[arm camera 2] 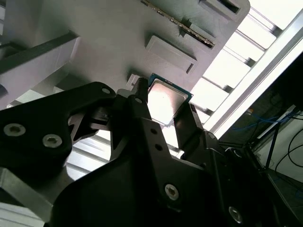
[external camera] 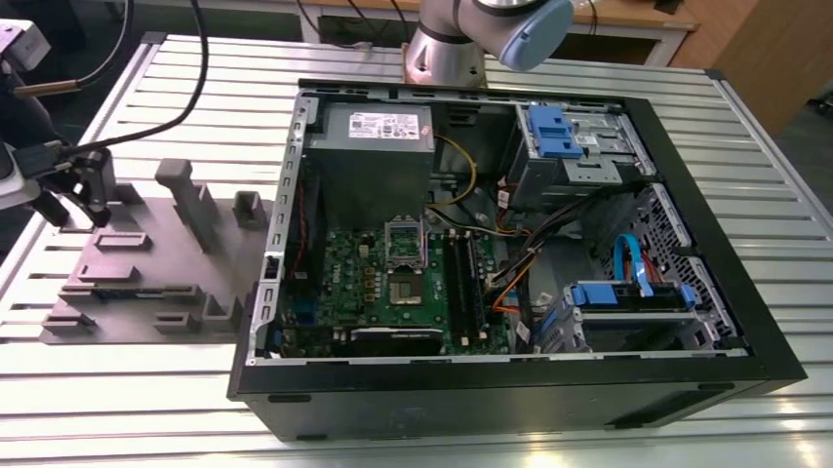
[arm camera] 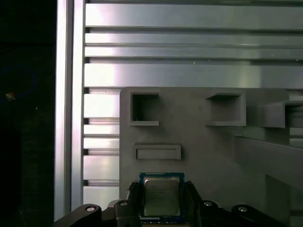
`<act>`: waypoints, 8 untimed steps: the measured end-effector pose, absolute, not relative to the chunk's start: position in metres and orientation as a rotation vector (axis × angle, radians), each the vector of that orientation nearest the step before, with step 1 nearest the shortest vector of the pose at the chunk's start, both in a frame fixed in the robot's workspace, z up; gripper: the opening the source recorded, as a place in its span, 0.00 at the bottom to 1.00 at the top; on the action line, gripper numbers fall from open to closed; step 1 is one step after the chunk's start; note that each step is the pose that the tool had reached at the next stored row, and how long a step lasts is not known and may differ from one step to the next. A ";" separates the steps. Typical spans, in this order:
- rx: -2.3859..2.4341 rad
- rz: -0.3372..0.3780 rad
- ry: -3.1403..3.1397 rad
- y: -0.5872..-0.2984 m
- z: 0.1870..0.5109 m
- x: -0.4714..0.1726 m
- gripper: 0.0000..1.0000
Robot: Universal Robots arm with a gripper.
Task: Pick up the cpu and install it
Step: 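Pick up the cpu and move it towards the insertion slot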
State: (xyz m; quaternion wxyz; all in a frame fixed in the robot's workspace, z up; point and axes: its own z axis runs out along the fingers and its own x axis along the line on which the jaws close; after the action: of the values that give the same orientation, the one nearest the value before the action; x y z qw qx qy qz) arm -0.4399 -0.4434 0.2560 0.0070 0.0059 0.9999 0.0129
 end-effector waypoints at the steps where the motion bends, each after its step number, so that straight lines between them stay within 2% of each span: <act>1: 0.018 0.040 3.127 -0.443 0.257 -0.440 0.47; 8: 0.018 0.040 3.127 -0.443 0.261 -0.440 0.47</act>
State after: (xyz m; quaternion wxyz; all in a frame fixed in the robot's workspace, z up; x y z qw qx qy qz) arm -0.4399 -0.4434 0.2610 0.0071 0.0059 0.9999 0.0129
